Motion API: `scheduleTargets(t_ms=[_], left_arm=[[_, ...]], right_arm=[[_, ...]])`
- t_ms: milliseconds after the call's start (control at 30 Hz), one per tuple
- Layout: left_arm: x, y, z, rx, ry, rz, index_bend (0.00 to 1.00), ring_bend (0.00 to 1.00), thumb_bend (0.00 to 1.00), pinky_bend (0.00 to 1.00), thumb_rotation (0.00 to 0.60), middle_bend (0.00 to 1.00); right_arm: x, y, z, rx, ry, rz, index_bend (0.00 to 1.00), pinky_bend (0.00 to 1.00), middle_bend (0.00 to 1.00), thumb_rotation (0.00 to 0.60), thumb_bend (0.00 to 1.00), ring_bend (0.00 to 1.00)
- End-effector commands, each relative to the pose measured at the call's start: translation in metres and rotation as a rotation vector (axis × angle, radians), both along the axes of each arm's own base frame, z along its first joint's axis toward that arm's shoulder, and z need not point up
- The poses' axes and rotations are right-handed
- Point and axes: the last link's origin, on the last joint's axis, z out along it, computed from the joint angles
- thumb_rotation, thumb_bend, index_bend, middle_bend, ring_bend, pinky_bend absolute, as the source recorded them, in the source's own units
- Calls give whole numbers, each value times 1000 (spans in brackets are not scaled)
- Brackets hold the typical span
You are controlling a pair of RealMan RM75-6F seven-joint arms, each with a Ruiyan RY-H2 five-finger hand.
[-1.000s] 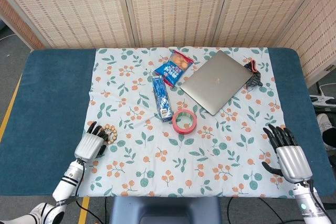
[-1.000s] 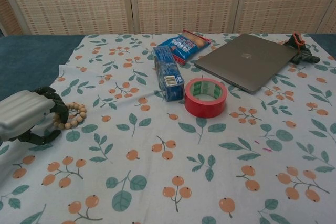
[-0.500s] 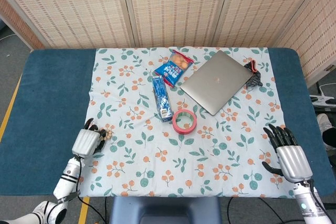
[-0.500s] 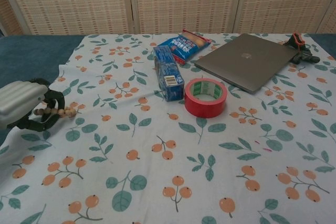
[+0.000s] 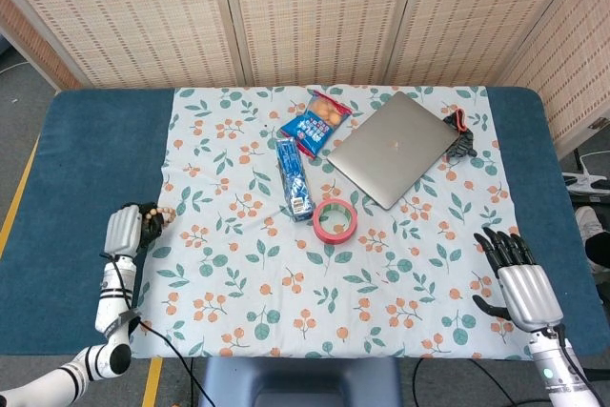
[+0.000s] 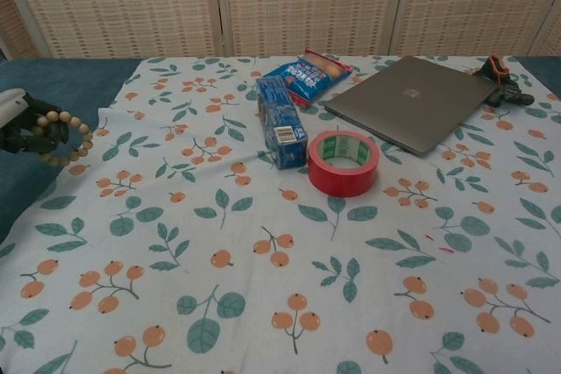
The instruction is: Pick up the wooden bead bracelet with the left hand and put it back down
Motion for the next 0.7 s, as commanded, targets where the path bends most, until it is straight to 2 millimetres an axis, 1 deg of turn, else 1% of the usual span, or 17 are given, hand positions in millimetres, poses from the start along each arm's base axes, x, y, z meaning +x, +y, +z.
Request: scheduleTargets(t_ms=[33,133,200,300,433,600,700], left_arm=[[7,26,27,-108,-182,222,749,472,813,328,600,812],[14,31,42,-182,-402,343,747,475,818,331,600,814],[17,32,50,-218,-516,399,732,475,811,329,600,810],[17,31,56,-255,-644,449,705,475,775,325,600,798],[22,31,63,-287,-817,463,680,476,727,311,600,777],[34,31,75,-302,-1117,427,650,462,675,264,600,754],[36,29,79,-303,-1188,389,626,442,646,254,600,722]], right_arm=[[0,0,0,2,0,-1,0,0,0,559,106,0],[0,-1,0,1,-1,-2,0,0,0,559,107,0],[0,-1,1,-2,-3,-3,0,0,0,559,107,0],[0,-1,1,-2,-7,-5,0,0,0,559,107,0],[-1,-1,1,4,-7,-4,0,0,0,560,107,0],[-1,-1,-1,6,-3,-7,0,0,0,558,108,0],[-1,-1,-2,11,-2,-8,0,0,0,558,108,0]])
